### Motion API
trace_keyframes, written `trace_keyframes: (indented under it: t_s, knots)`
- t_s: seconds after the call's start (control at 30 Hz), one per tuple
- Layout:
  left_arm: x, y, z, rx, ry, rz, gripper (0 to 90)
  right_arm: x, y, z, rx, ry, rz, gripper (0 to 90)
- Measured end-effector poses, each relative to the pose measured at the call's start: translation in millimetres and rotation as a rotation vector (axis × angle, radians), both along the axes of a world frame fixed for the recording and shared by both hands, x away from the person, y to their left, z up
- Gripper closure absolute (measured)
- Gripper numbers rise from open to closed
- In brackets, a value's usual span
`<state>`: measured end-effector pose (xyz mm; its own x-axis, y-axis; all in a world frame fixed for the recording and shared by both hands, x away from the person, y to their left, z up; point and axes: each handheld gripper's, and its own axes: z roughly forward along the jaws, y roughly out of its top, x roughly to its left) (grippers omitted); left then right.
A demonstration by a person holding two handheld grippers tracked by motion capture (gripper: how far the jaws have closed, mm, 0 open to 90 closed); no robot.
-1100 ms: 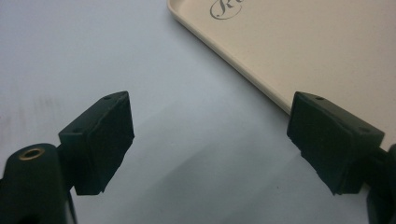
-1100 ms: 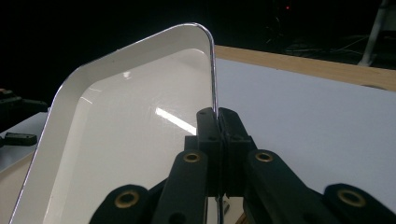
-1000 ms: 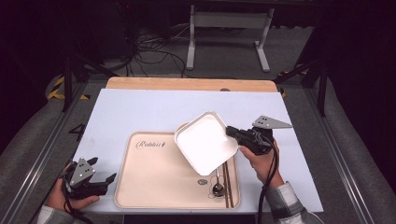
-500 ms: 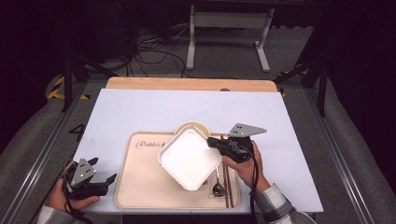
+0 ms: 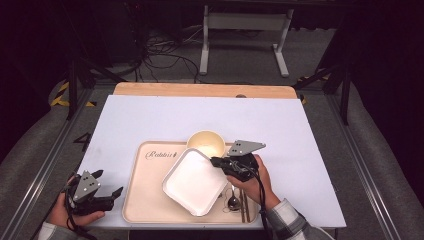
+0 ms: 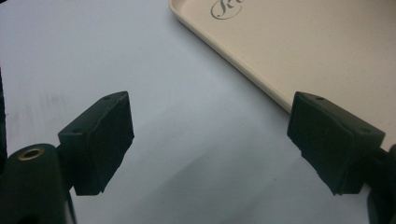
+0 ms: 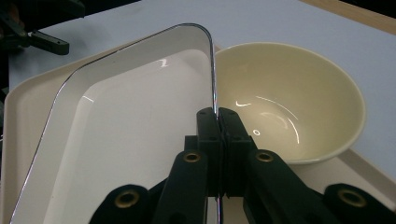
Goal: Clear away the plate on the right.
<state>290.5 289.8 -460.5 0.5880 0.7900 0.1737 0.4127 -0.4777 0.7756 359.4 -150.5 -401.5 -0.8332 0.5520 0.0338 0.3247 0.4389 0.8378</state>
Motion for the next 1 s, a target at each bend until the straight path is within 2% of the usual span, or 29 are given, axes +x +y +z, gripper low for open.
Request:
trace_keyframes:
  t_s: [0.33,0.53,0.67,0.8,1.0]
  knots:
    - [0.5,-0.7,-0.8,0.000,0.003,-0.007,15.3,-3.8,11.3,-8.3,-0.040,0.005,0.038,89.0]
    - [0.3,-0.5,-1.0,0.002,0.004,-0.004,15.3,-3.6,16.1,-10.0,-0.044,0.008,0.043,89.0]
    - [0.8,-0.9,-1.7,0.005,0.009,-0.006,15.3,-3.2,19.3,-10.2,-0.042,-0.003,0.047,88.7]
    - [0.9,-1.6,-1.8,0.007,0.011,-0.005,15.3,-2.9,27.7,-12.2,-0.077,-0.031,0.053,87.8]
    - [0.7,-0.8,-2.3,0.005,0.015,-0.004,15.1,-3.1,36.6,-15.7,-0.099,-0.042,0.056,84.9]
